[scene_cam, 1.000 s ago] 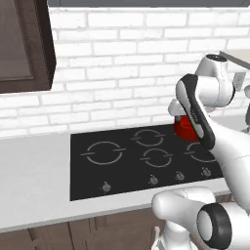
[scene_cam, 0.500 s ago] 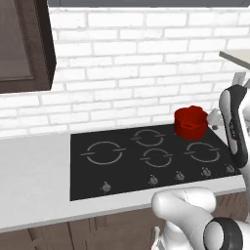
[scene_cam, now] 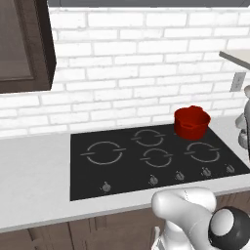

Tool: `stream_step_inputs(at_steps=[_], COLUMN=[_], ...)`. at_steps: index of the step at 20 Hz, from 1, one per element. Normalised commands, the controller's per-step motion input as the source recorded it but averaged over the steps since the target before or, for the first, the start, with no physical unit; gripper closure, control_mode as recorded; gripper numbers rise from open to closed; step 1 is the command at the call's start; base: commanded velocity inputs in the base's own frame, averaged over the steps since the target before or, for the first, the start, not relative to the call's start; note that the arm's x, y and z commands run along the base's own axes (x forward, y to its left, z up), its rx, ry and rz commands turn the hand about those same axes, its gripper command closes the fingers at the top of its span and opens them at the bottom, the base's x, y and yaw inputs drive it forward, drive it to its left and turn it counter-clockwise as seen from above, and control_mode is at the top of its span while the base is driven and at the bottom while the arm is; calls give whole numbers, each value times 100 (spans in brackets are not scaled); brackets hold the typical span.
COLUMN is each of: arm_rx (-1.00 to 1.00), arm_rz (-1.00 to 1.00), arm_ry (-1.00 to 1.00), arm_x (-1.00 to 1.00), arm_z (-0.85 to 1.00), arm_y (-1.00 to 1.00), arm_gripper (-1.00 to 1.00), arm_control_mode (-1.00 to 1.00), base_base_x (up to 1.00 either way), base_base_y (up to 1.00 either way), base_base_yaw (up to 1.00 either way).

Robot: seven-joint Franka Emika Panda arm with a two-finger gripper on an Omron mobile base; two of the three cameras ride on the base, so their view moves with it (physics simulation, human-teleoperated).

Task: Pick the kettle from the counter and place it on a stove burner. Then turn the burner on.

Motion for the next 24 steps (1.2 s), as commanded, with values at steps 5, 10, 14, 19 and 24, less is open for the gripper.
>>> stream_step_inputs(at_steps=[5, 10, 14, 19, 24], arm_rx=[1, 2, 1, 3, 11], arm_rz=[-22, -17, -16, -10, 0], arm_ry=[0, 0, 0, 0, -1], arm_x=[0, 0, 11, 32, 44], arm_z=[-13, -9, -7, -3, 0], arm_y=[-100, -100, -99, -91, -78], arm_gripper=[-100, -100, -100, -100, -100], arm_control_mode=[-100, -100, -100, -100, -100], base_base_x=[0, 0, 0, 0, 0], base_base_y=[0, 0, 0, 0, 0], base_base_yaw=[0, 0, 0, 0, 0])
